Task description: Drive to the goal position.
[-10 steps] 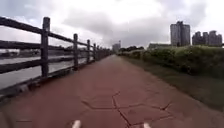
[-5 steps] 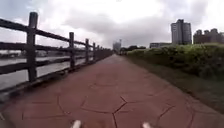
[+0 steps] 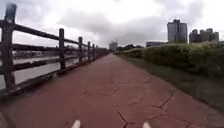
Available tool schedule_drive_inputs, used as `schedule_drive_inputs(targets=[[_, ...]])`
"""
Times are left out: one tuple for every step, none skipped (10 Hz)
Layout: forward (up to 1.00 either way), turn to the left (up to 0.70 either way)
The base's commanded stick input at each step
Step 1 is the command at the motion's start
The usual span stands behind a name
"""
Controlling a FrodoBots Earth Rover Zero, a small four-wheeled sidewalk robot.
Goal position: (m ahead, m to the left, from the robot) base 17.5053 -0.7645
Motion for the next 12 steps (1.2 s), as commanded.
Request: schedule_drive_inputs(targets=[[0.85,0.08],[0.85,0.08],[0.85,0.08],[0.85,0.08],[0.85,0.08],[0.85,0.08],[0.85,0.08],[0.85,0.08],[0.85,0.08],[0.85,0.08],[0.85,0.08],[0.85,0.08]])
